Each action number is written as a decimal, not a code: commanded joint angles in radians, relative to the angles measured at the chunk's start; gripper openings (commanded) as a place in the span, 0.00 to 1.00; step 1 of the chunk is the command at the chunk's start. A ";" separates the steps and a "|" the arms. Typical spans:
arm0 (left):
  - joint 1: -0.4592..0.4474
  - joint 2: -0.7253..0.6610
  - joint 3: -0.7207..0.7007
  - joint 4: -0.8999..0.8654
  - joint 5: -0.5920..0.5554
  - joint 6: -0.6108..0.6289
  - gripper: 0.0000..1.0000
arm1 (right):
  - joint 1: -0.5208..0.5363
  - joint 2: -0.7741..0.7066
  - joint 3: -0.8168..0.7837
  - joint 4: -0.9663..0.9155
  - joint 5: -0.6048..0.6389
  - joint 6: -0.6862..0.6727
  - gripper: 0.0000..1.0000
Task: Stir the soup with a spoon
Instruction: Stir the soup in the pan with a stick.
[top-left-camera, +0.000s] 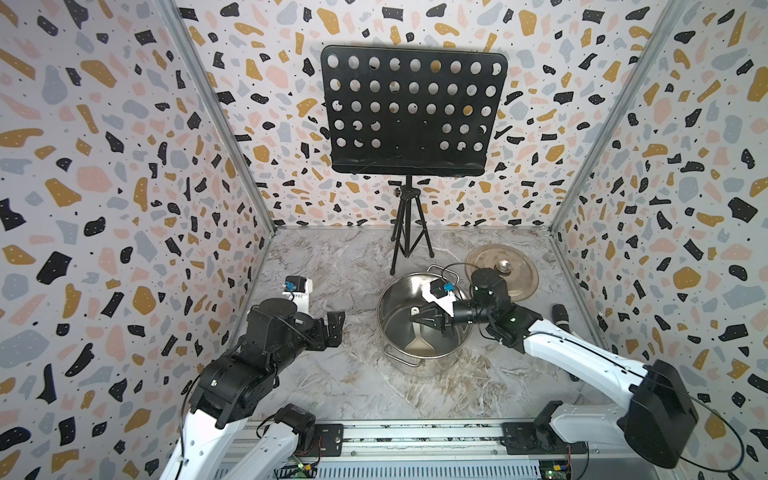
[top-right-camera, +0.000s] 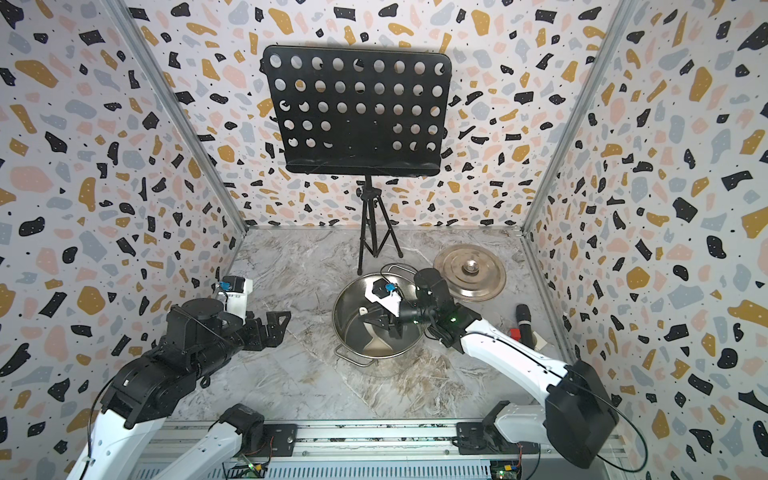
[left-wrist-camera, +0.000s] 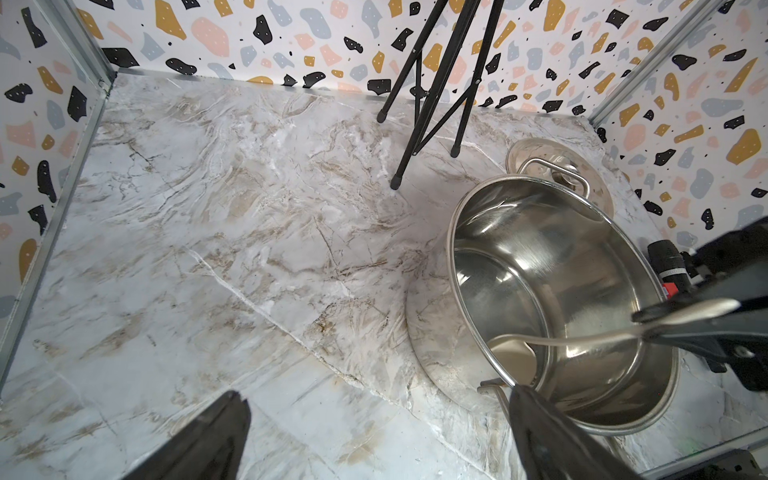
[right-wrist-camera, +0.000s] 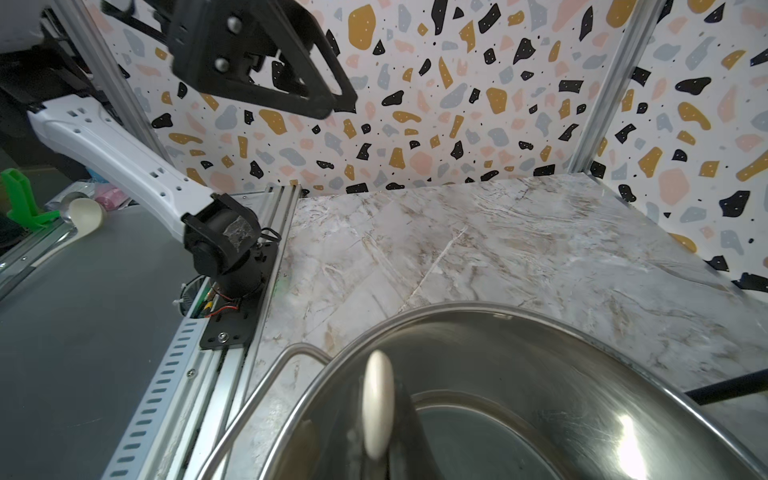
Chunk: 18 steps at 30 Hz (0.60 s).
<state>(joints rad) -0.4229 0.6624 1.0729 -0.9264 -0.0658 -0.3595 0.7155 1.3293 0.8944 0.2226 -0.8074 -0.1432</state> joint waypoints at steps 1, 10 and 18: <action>0.000 -0.002 0.013 0.027 -0.003 -0.006 0.99 | -0.007 0.055 0.102 0.140 0.012 -0.031 0.00; 0.000 -0.001 0.022 0.028 0.004 0.000 1.00 | -0.095 0.294 0.278 0.305 0.031 0.037 0.00; 0.000 -0.015 0.019 0.019 0.000 -0.002 0.99 | -0.233 0.237 0.213 0.287 0.044 0.038 0.00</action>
<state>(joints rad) -0.4229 0.6594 1.0740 -0.9264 -0.0647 -0.3592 0.5190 1.6444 1.1191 0.4606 -0.7841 -0.0875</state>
